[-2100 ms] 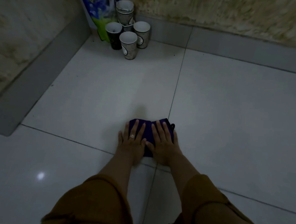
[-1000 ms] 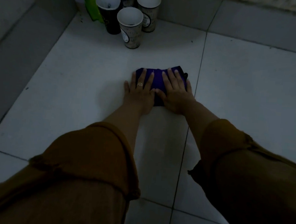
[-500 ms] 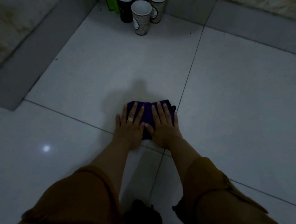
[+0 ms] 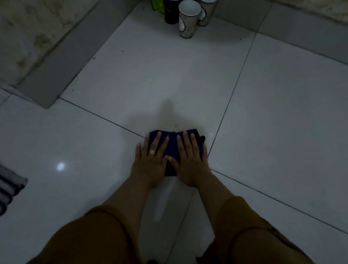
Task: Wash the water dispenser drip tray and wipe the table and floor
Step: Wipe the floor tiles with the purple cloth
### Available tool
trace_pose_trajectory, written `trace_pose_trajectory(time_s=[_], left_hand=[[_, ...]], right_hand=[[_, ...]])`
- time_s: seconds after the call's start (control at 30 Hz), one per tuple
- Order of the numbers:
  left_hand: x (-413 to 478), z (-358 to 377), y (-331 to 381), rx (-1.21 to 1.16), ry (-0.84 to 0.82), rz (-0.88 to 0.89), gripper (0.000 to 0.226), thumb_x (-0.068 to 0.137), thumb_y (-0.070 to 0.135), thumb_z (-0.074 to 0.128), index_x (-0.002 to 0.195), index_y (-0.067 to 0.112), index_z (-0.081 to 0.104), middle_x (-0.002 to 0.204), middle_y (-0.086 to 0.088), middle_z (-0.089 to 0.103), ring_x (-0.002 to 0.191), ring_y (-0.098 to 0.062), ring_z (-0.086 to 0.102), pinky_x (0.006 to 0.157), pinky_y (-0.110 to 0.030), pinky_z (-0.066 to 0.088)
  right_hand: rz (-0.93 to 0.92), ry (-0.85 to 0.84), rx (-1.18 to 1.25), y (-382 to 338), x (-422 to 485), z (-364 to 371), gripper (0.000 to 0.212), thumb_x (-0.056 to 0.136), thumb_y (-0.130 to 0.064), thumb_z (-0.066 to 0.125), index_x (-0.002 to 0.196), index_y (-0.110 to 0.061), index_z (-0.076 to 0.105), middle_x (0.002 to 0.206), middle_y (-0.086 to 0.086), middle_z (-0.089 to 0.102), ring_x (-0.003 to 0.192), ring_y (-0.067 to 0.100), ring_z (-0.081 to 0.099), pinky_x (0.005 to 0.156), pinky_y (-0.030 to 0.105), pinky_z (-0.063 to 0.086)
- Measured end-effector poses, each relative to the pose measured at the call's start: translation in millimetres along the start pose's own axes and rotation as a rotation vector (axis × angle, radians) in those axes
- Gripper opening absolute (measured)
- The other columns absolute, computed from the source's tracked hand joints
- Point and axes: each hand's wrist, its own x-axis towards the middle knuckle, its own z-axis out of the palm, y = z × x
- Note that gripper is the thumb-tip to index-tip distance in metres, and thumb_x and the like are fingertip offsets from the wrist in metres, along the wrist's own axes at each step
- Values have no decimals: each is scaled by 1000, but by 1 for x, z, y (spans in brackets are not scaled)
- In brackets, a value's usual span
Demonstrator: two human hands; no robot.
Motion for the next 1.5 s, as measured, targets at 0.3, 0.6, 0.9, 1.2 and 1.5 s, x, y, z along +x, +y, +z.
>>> trace_pose_trajectory(time_s=[0.3,0.6,0.9,1.2,1.5], left_hand=[[112,-50,-42,-29,178,-87,56,102,40,17,151,27,-7,158,3,-17,145,-25,-20,115,-46,-9],[192,-98,-59,-17,221,-95,55,102,39,16,151,28,-5,159,1,-15,145,-25,-19,115,-48,-10],[186,-95,-56,-25,216,-108,55,102,39,17,151,27,-4,159,2,-14,145,-25,-19,115,-48,-11],[126,-61,-41,-12,123,-103,56,101,40,14,150,27,-11,158,3,-20,144,-25,-23,115,-48,-12],[50,-42,-15,-71,158,-44,57,100,30,35,151,27,11,159,-4,3,145,-32,4,114,-45,17]], right_hand=[[-89,80,-45,-12,135,-52,71,95,-58,16,150,-23,-11,158,-2,-18,145,17,-19,115,47,-12],[-91,96,-55,-13,222,-97,71,96,-58,18,151,-23,-9,159,-2,-16,146,17,-17,115,48,-10],[-70,49,-56,-14,215,-96,72,96,-59,18,150,-23,-13,158,-2,-21,145,17,-21,114,49,-12],[-54,39,-29,-14,143,-68,71,96,-58,18,150,-23,-13,158,-3,-20,145,16,-20,116,47,-11],[-56,161,19,-8,44,-35,67,97,-48,36,152,-22,8,161,0,-4,147,18,-2,115,44,12]])
